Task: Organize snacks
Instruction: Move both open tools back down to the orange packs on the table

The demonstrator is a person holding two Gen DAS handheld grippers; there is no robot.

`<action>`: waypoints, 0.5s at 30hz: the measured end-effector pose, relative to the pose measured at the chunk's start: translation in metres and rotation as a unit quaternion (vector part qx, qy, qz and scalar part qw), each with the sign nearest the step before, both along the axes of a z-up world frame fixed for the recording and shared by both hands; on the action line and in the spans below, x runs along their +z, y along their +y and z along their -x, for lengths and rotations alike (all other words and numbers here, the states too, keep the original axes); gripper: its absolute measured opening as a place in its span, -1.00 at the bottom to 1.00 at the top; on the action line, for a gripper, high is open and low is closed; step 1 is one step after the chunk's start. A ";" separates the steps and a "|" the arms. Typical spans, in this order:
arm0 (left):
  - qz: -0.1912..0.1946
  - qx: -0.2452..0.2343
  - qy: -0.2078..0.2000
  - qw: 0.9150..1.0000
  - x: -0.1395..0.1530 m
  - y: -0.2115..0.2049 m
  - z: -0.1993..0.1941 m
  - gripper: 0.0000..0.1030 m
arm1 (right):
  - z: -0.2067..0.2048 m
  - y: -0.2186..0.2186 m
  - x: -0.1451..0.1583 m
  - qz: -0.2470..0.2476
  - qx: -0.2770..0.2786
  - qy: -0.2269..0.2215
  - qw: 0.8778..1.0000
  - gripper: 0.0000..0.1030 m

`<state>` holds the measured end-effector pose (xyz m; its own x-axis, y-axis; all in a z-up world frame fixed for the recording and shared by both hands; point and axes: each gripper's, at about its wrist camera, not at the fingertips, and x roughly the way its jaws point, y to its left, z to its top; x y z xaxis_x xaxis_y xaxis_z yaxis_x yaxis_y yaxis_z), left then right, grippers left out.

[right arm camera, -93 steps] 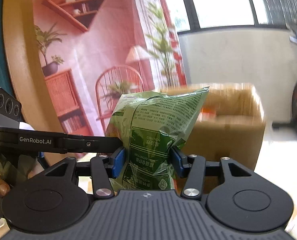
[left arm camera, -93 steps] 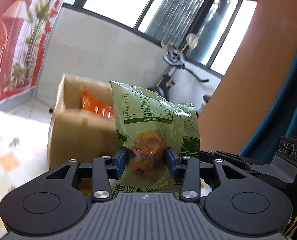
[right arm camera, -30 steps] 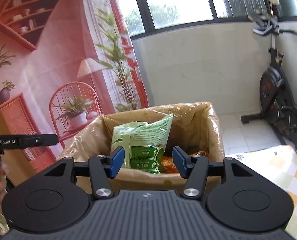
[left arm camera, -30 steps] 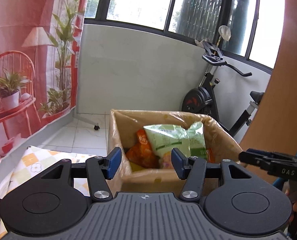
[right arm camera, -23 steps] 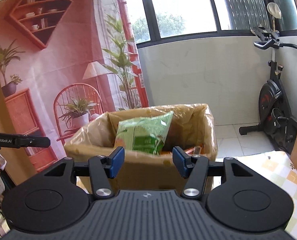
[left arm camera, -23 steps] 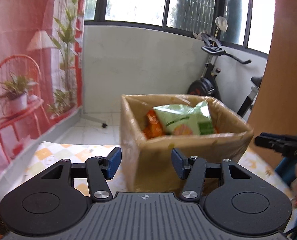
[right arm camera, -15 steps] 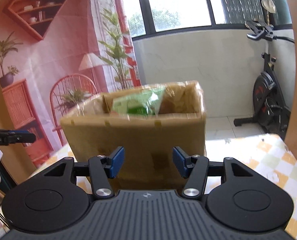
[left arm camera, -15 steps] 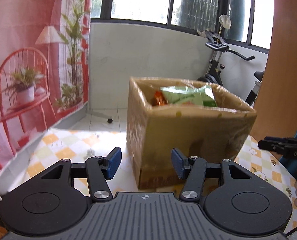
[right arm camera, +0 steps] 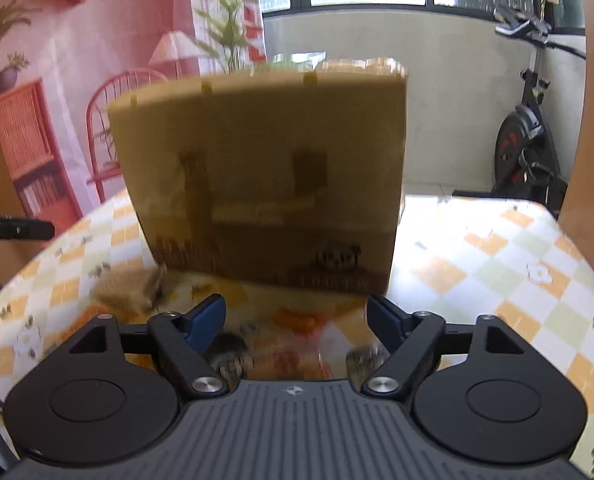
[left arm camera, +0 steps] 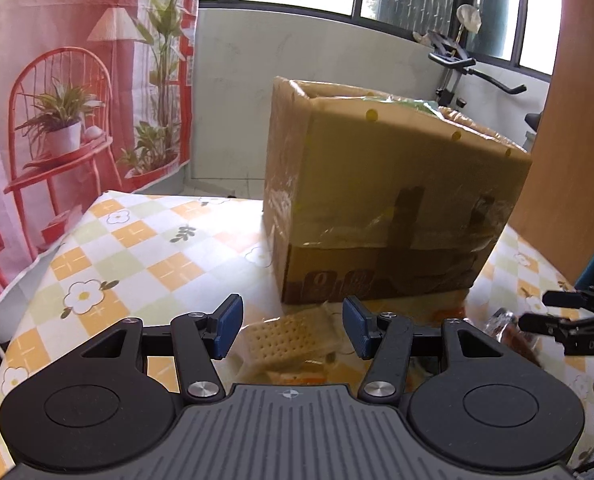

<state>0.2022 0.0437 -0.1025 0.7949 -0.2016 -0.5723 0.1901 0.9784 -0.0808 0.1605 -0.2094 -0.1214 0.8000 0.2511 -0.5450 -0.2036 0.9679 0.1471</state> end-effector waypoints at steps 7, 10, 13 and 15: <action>-0.009 0.022 0.011 1.000 -0.011 -0.002 0.006 0.27 | 0.006 0.006 -0.024 0.016 0.013 0.030 0.999 0.68; -0.010 0.024 0.018 0.999 -0.016 -0.002 0.008 0.32 | 0.006 0.009 -0.031 0.013 0.024 0.040 0.999 0.68; -0.009 0.028 0.027 0.999 -0.023 -0.003 0.009 0.34 | 0.007 0.013 -0.037 0.014 0.028 0.049 0.998 0.71; -0.008 0.030 0.034 0.999 -0.028 -0.003 0.010 0.34 | 0.007 0.013 -0.040 0.007 0.027 0.053 0.998 0.71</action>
<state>0.1921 0.0409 -0.1302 0.7645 -0.1454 -0.6280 0.1261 0.9891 -0.0755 0.1536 -0.1960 -0.1610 0.7232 0.2839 -0.6295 -0.2386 0.9582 0.1581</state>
